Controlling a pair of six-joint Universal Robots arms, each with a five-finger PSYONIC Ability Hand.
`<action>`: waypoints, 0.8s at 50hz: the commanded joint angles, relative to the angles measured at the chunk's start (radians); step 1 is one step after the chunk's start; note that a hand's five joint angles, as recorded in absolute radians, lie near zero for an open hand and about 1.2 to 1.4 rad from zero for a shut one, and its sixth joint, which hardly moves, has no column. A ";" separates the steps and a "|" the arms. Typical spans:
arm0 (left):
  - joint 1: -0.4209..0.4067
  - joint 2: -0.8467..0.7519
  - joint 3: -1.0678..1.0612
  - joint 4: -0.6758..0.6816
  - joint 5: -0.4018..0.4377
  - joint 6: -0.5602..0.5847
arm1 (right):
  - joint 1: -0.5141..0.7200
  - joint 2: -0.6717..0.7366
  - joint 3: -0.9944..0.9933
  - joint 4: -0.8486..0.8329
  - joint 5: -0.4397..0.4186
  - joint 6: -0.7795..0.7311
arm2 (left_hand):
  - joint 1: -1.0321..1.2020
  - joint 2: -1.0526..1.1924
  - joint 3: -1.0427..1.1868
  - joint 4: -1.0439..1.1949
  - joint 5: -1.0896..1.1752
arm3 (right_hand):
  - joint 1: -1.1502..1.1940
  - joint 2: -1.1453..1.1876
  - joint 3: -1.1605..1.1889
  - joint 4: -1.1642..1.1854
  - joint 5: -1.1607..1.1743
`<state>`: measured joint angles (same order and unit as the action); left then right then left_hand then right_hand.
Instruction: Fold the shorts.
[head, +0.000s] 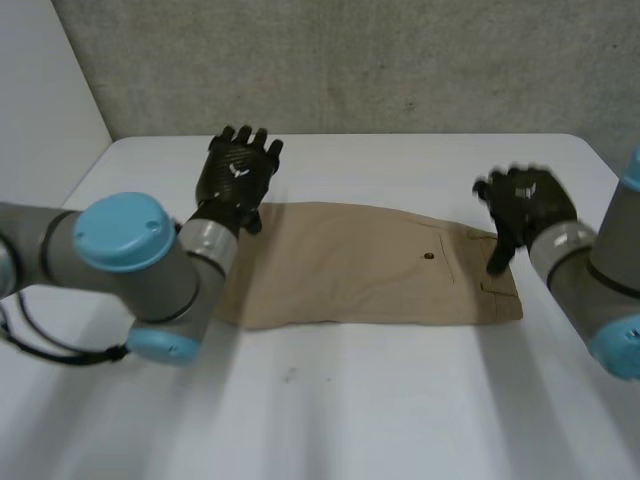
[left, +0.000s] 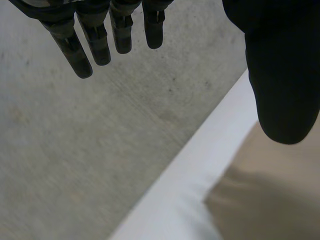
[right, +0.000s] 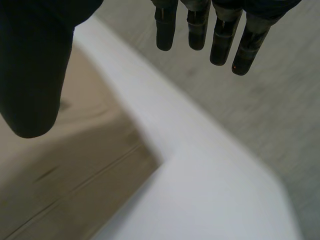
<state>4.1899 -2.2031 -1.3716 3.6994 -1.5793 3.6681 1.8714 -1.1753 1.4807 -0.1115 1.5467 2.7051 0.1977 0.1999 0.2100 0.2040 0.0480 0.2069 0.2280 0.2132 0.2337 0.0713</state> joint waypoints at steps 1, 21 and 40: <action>0.013 0.186 -0.259 -0.073 0.002 -0.330 | -0.070 0.006 0.179 0.035 -0.108 0.079 | -0.023 -0.025 -0.036 -0.029 -0.048 | 0.095 0.074 0.089 0.069 0.056; 0.044 0.230 -0.356 -0.087 0.002 -0.356 | -0.175 0.097 0.184 -0.131 -0.108 0.018 | -0.023 -0.025 -0.036 -0.029 -0.048 | 1.189 1.168 1.183 1.163 1.150; 0.075 0.349 -0.428 -0.093 -0.002 -0.359 | 0.006 -0.024 -0.046 -0.037 -0.128 -0.450 | -0.023 -0.025 -0.036 -0.029 -0.048 | 1.189 1.168 1.183 1.163 1.150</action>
<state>4.2552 -1.8881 -1.7736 3.6064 -1.5804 3.3104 1.6486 -1.1947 1.5696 -0.1640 1.4410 2.3681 0.1976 0.1999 0.2100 0.2039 0.0480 0.9671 1.1671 1.1684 1.1921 0.9545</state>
